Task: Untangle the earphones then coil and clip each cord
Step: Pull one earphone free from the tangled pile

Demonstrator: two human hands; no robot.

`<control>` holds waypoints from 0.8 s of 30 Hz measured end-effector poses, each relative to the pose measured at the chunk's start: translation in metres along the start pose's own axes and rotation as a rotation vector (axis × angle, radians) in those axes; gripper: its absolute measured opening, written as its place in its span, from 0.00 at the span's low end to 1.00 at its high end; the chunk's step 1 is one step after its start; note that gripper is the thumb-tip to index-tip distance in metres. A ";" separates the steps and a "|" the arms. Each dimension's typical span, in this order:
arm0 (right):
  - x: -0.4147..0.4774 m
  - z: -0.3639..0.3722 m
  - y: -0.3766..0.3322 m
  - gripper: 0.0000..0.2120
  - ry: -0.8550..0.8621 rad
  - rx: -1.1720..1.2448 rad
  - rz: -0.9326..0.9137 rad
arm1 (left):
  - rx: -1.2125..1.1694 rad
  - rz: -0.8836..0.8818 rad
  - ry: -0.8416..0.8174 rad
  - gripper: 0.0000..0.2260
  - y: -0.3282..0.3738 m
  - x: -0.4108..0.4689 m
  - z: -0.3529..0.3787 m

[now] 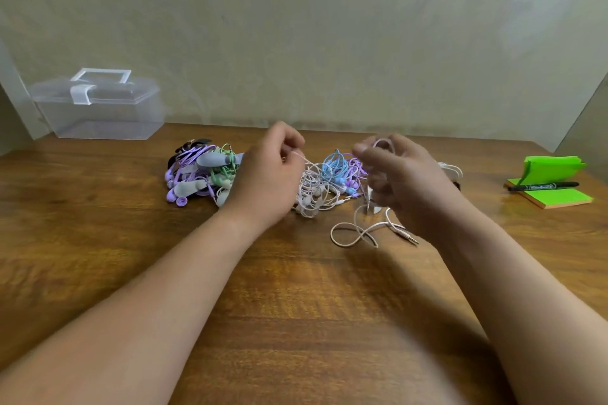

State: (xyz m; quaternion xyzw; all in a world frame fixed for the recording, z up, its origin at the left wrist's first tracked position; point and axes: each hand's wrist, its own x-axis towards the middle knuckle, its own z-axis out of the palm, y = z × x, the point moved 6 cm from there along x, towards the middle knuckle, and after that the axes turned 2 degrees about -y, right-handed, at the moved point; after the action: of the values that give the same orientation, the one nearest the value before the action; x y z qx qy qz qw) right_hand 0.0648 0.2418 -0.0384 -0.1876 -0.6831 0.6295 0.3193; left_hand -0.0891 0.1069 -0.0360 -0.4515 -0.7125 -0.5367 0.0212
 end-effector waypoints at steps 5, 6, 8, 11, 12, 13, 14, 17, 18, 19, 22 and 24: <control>-0.002 0.005 0.002 0.04 0.007 -0.023 0.000 | -0.316 -0.198 -0.051 0.13 -0.015 0.006 -0.001; -0.002 0.003 -0.001 0.01 0.025 0.067 -0.005 | -0.256 -0.182 -0.032 0.14 -0.017 0.007 -0.004; -0.001 0.000 -0.006 0.03 -0.005 0.299 0.025 | -0.257 -0.170 -0.011 0.13 -0.017 0.007 -0.007; -0.003 0.004 -0.012 0.10 -0.119 0.539 0.081 | -0.613 -0.334 -0.072 0.11 -0.014 0.005 0.000; -0.003 0.006 -0.012 0.13 -0.139 0.559 0.097 | -0.694 -0.382 -0.107 0.12 -0.011 0.003 0.002; -0.005 0.007 -0.013 0.16 -0.148 0.546 0.113 | -0.709 -0.399 -0.137 0.13 -0.008 0.002 0.002; -0.005 0.007 -0.013 0.19 -0.154 0.502 0.128 | -0.691 -0.384 -0.161 0.13 -0.006 0.001 0.002; -0.008 0.001 -0.008 0.33 -0.177 0.036 0.164 | -0.527 -0.290 -0.205 0.12 0.004 0.001 0.000; -0.010 -0.001 -0.008 0.35 -0.154 -0.246 0.131 | -0.457 -0.253 -0.219 0.12 0.006 0.000 0.001; -0.011 -0.002 -0.010 0.34 -0.108 -0.535 0.062 | -0.384 -0.212 -0.236 0.13 0.010 -0.001 0.002; -0.017 0.006 -0.026 0.20 0.083 -1.048 -0.299 | -0.177 -0.121 -0.290 0.17 0.013 -0.004 0.006; -0.017 0.010 -0.031 0.17 0.116 -0.947 -0.363 | -0.061 -0.071 -0.280 0.18 0.013 -0.005 0.006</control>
State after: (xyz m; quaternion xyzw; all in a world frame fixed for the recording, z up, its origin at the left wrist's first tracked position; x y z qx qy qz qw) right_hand 0.0745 0.2188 -0.0113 -0.2245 -0.8963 0.1736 0.3409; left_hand -0.0745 0.1086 -0.0312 -0.4970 -0.7072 -0.4904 -0.1113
